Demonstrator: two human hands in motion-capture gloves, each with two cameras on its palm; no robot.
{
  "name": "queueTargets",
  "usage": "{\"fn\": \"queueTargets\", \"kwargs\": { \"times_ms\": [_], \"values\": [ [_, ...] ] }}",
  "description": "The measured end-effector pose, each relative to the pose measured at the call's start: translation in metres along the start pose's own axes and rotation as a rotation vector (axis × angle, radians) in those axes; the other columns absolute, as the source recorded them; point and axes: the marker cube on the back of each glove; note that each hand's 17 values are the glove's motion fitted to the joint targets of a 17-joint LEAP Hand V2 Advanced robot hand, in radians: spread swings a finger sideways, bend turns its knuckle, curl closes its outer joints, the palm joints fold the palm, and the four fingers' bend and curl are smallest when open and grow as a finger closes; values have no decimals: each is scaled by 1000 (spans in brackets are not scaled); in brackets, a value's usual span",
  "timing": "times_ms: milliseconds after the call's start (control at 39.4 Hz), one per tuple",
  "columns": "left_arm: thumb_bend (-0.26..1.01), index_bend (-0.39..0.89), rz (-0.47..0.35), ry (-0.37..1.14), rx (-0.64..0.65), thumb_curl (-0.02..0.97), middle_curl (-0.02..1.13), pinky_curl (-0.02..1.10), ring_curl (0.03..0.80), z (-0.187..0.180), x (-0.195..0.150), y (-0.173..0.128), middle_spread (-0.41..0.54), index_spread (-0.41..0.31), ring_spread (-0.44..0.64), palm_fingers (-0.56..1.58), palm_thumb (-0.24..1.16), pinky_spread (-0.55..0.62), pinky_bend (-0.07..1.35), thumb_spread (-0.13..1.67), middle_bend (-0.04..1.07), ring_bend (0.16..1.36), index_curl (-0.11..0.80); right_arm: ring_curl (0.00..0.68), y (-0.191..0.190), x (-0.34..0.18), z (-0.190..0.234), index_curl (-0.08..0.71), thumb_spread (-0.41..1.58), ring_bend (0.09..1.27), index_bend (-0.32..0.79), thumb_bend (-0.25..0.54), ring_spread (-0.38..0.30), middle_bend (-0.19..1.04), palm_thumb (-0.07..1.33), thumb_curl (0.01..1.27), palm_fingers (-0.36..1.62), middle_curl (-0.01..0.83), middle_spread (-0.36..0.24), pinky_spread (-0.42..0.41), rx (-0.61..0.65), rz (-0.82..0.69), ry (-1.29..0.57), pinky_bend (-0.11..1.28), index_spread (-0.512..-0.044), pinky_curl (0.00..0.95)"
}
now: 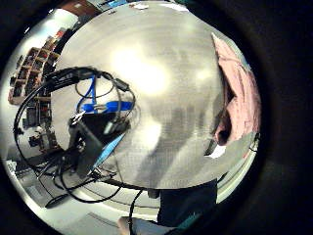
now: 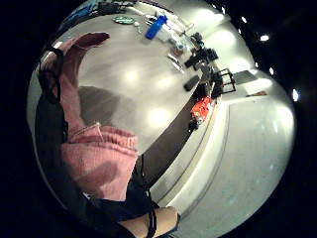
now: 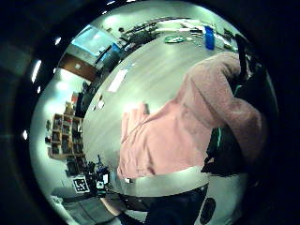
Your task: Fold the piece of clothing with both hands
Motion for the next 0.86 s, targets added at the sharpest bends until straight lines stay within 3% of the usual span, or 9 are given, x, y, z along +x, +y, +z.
{"fn": "queueTargets", "kwargs": {
  "times_ms": [127,228,457,507,558,609,634,710,862],
  "values": [
    [-8,194,38,44,67,262,249,340,313,-11,-7,-1,205,-32,404,171,159,405,249,1278,152,528,403,486,24,-111,-9,340,683,735,146,-36,-241,382,1005,579,1271,527,-217,-348,-23,-139,34,639,-229,400],
    [-3,196,42,63,111,266,250,339,308,-21,-12,5,203,-34,402,190,181,401,244,1284,155,526,409,485,44,-189,13,343,615,742,141,-37,-247,382,994,598,1282,527,-219,-354,-81,-253,35,630,-226,399],
    [-2,188,22,90,104,273,257,339,302,-25,-35,21,191,-35,392,222,236,383,233,1303,161,517,411,482,134,-298,62,326,621,761,96,-33,-255,388,977,611,1233,526,-224,-363,-331,-522,46,619,-224,393],
    [-5,186,16,90,105,274,258,339,300,-26,-40,24,186,-35,391,226,240,383,234,1304,162,514,410,479,143,-308,66,318,633,755,93,-32,-256,385,974,611,1223,525,-224,-365,-360,-545,6,622,-223,391],
    [-6,186,9,88,109,274,258,339,299,-26,-45,27,185,-36,389,234,245,378,232,1309,160,517,412,474,148,-312,65,284,720,746,15,-32,-252,374,952,594,1164,520,-217,-361,-389,-552,-57,675,-222,402],
    [-7,186,2,90,110,275,260,338,297,-26,-48,28,183,-36,388,238,248,376,229,1311,162,515,411,472,150,-313,60,284,704,747,69,-27,-255,371,959,600,1187,518,-217,-359,-399,-550,-116,656,-221,394],
    [-8,186,-1,93,109,275,261,338,297,-26,-49,28,183,-36,387,238,249,375,228,1312,161,515,411,473,148,-311,55,260,766,758,4,-30,-248,369,942,585,1158,517,-210,-361,-387,-550,-144,688,-215,405],
    [-9,188,-12,98,101,275,262,338,295,-26,-52,26,181,-36,386,241,252,373,226,1314,159,513,412,469,134,-303,42,235,816,757,9,-23,-238,372,940,574,1154,517,-202,-349,-306,-551,-208,703,-211,406],
    [-9,187,-18,74,98,274,263,339,290,-28,-46,21,179,-36,385,249,259,370,224,1315,160,507,412,455,112,-254,22,220,882,713,63,-21,-217,363,937,559,1138,510,-183,-327,-244,-420,-73,690,-203,400]
  ]
}}
